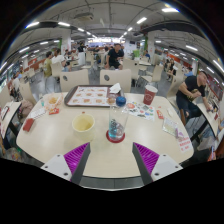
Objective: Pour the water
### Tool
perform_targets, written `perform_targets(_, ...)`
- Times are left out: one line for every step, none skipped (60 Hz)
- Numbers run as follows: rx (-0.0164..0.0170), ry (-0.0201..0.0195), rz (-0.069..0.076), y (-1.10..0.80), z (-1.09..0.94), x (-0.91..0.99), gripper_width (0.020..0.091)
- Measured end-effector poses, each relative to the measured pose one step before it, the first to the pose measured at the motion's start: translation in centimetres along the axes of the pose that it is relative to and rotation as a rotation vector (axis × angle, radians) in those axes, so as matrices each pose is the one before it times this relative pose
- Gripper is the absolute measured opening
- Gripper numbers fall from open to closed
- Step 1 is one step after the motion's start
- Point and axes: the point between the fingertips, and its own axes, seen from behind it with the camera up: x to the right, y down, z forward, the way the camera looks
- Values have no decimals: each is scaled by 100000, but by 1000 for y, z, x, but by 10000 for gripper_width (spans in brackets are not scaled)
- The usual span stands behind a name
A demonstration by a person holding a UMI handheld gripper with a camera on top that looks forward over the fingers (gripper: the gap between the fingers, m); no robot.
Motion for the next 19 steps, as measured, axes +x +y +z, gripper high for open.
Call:
perform_targets(-55,-240,-489,94,-156,-156,848)
perform_targets(114,-194,-507,40,-134,-102,847)
perform_targets(305,-61,-445,14,-188,-27,851)
perform_targets(179,219,-419,43,-84,-23,848)
perform_targets(83,309,-123,74,-63,-5,849)
perform_targets(-171,152,37,120,-57,-1,848)
perform_targets(-356,-73,92,161,-77,-51,848)
perform_targets(-236,-108,63,137,-55,-76,846)
perform_targets(-70,8,11,91,-64,-72,848)
perform_targets(-31,8,43,81,-54,-84,850)
perform_targets(-142,-62,27,113,-55,-72,849)
perform_targets(-223,-69,-74,130,-59,-89,849)
perform_targets(-18,-81,-101,23,-98,-110,848)
perform_targets(102,-197,-22,-9,-88,-129,847)
perform_targets(-35,-362,77,-3,-46,-176,850)
perform_targets(-32,-507,85,-22,-36,-189,849)
perform_targets(192,-537,161,-96,-36,-214,848)
perform_targets(304,-425,177,-139,10,-180,851)
perform_targets(211,-109,7,-27,-334,-169,854)
